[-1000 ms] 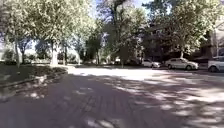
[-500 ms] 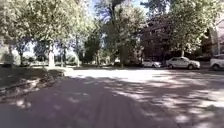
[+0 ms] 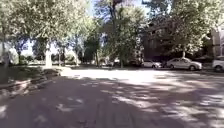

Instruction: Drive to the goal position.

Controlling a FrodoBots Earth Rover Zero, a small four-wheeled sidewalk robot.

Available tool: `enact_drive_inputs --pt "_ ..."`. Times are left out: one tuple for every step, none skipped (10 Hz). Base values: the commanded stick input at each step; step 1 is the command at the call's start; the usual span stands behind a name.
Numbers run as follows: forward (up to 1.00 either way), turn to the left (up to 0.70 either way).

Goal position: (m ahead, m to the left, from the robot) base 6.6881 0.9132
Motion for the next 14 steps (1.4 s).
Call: enact_drive_inputs --pt "0.81 0.0" --pt "0.85 0.0" --pt "0.85 0.0" --pt "0.85 0.0" --pt "0.85 0.0" --pt "0.85 0.0" --pt "0.85 0.0" --pt "0.85 0.0" --pt "0.85 0.0" --pt "0.85 0.0" --pt "0.85 0.0" --pt "0.85 0.0" --pt "0.85 0.0" --pt "0.85 0.0"
